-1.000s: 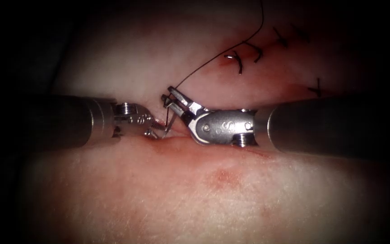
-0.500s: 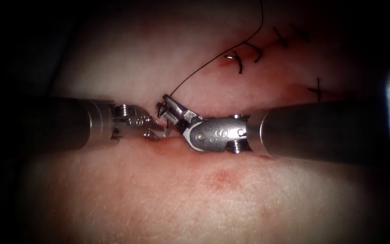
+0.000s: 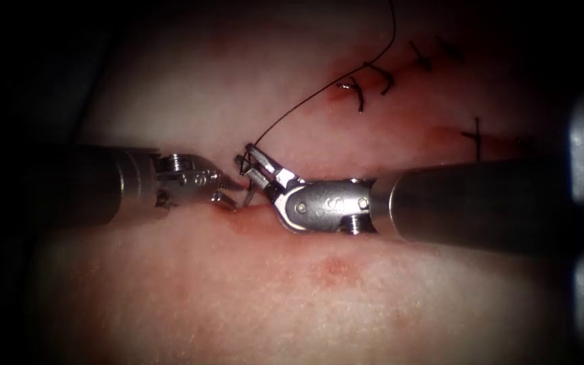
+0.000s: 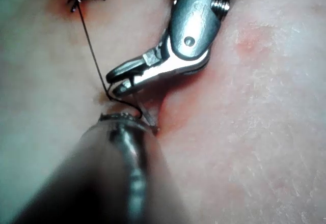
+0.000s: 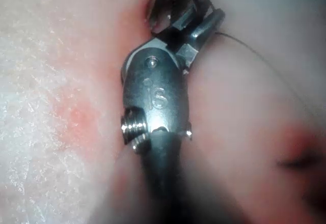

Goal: Wound Closure
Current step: Push needle through skin below wound

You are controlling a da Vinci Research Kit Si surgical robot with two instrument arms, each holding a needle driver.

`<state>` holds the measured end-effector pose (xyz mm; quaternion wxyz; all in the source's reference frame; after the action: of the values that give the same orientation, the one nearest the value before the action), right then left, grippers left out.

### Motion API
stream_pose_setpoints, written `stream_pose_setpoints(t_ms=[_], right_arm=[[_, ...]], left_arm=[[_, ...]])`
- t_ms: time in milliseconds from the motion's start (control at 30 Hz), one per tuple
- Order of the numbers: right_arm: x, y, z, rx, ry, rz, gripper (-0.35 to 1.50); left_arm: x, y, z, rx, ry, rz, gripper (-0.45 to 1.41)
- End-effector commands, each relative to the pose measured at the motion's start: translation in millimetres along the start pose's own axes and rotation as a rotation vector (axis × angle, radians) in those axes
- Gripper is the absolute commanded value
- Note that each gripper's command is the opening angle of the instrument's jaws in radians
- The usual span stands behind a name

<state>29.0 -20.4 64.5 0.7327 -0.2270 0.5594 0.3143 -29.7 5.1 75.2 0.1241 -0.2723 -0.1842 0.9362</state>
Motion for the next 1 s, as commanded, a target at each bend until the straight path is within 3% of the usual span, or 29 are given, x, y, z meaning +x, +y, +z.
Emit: stream_pose_setpoints(t_ms=[33,333,467,733,1000], right_arm=[[-0.7,-0.7,0.4,0.003,0.000,0.006,-0.35],[-0.3,0.4,1.0,0.027,-0.028,0.058,-0.35],[-0.5,0.7,1.1,0.030,-0.035,0.068,-0.35],[-0.8,1.2,1.5,0.026,-0.041,0.091,-0.35],[-0.6,2.7,2.0,0.033,-0.051,0.160,-0.35]], left_arm=[[0.1,-0.1,0.9,-0.001,0.002,0.001,0.19],[0.0,2.2,-1.9,0.059,0.076,-0.026,0.39],[0.0,3.8,-3.6,0.078,0.106,-0.018,0.39],[0.2,6.5,-4.4,0.113,0.133,-0.012,0.12],[-0.4,8.6,-1.8,0.117,0.151,0.002,-0.10]])
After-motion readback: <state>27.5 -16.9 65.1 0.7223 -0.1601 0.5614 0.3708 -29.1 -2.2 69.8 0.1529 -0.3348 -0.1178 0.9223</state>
